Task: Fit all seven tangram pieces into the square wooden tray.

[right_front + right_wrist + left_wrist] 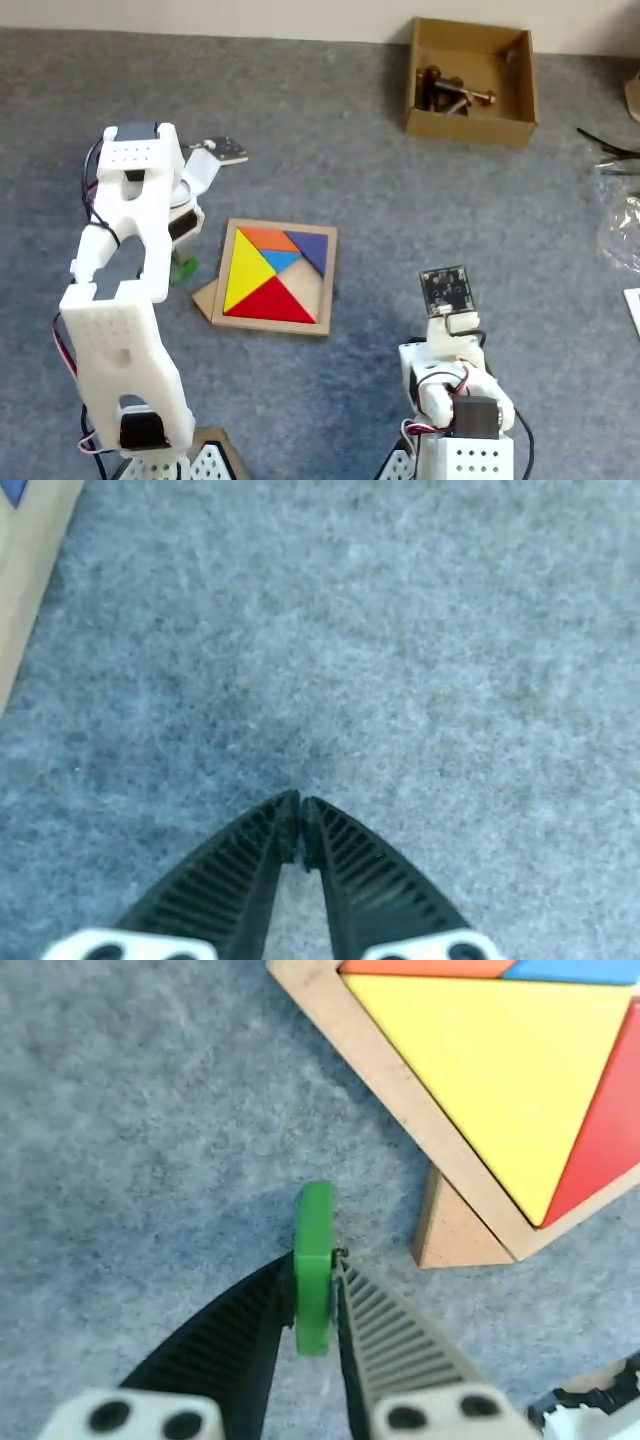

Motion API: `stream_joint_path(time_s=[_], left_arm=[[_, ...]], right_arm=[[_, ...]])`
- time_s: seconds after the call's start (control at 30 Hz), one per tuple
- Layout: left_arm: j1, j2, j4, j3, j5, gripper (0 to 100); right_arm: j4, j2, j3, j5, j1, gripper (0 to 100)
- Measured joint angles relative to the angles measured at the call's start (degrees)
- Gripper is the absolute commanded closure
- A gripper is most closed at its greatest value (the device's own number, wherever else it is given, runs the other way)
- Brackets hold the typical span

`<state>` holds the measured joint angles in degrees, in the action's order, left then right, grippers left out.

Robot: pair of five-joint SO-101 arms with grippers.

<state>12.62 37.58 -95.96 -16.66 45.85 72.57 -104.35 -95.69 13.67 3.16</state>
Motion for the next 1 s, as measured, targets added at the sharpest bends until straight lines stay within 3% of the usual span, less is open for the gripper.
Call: stream_joint_path(time_s=[0.53, 1.0], left_arm=[[0.0, 0.8, -0.6, -0.4, -0.1, 99], [0.4, 1.1, -1.1, -7.9, -2.5, 99]], right_arm=[[0.0, 0.0, 0.0, 0.0, 0.0, 99.3], [0.0, 0.0, 0.0, 0.0, 0.0, 99.3]])
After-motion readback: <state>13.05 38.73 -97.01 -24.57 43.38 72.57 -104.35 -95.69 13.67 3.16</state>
